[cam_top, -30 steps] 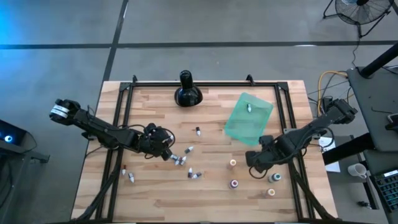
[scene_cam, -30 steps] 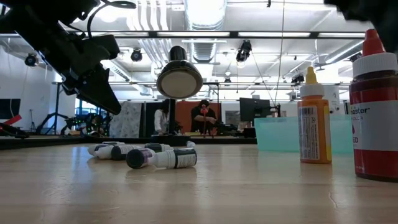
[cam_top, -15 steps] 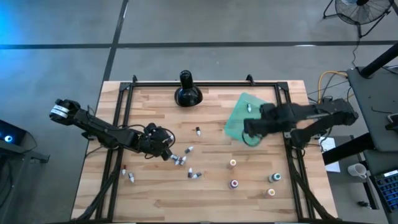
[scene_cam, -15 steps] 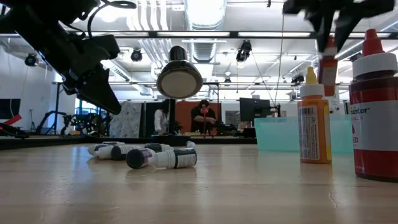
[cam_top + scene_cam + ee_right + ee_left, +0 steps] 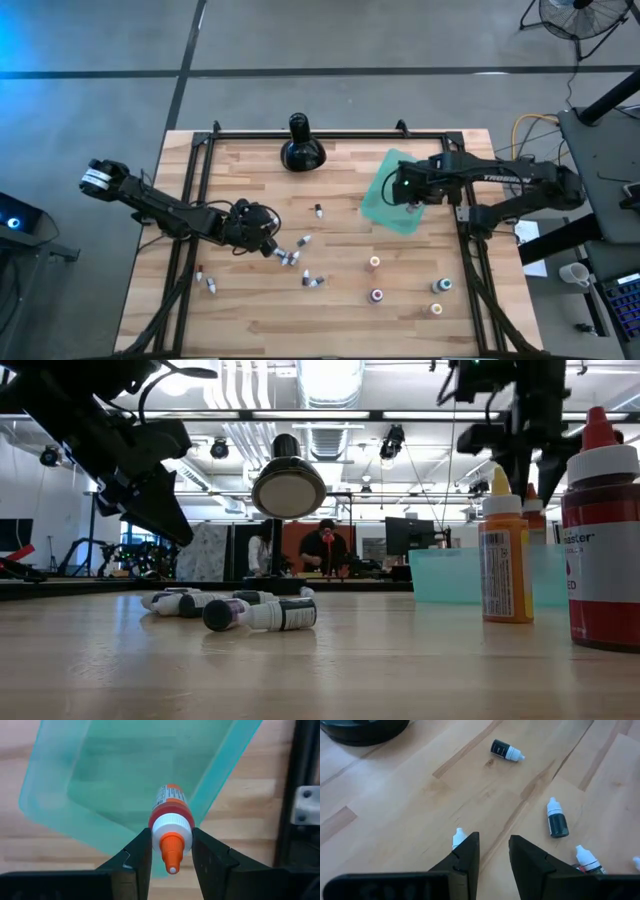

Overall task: Pick & Place food coloring
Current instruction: Put the large orange food coloring bottle into the green bin

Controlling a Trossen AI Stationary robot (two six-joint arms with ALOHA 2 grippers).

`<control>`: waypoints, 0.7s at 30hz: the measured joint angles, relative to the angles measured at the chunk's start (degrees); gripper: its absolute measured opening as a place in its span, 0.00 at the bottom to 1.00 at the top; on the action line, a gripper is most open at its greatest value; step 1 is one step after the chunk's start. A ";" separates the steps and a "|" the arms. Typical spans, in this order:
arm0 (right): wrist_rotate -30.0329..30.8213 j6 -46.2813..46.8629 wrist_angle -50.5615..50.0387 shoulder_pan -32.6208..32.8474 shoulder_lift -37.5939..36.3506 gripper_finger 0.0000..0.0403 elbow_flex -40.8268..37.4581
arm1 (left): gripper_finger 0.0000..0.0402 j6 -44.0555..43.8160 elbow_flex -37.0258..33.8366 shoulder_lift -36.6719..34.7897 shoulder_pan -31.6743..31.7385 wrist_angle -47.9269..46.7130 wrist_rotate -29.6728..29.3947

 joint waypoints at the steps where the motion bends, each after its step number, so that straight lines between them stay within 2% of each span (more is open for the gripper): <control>1: 0.32 0.30 1.06 -1.24 -1.00 0.27 -1.39 | 0.20 -0.02 0.00 0.00 0.04 -0.08 0.81; 5: 1.72 -1.82 1.83 -8.08 -3.60 0.27 -5.72 | 0.20 -3.68 0.00 0.00 0.13 0.02 2.83; 10: 1.66 -11.95 3.53 -16.50 -3.77 0.27 -7.42 | 0.20 -10.48 0.00 0.00 2.78 1.24 2.88; 21: 2.44 -27.53 10.24 -29.40 0.43 0.28 -7.45 | 0.20 -8.82 0.00 -0.17 11.35 7.51 5.32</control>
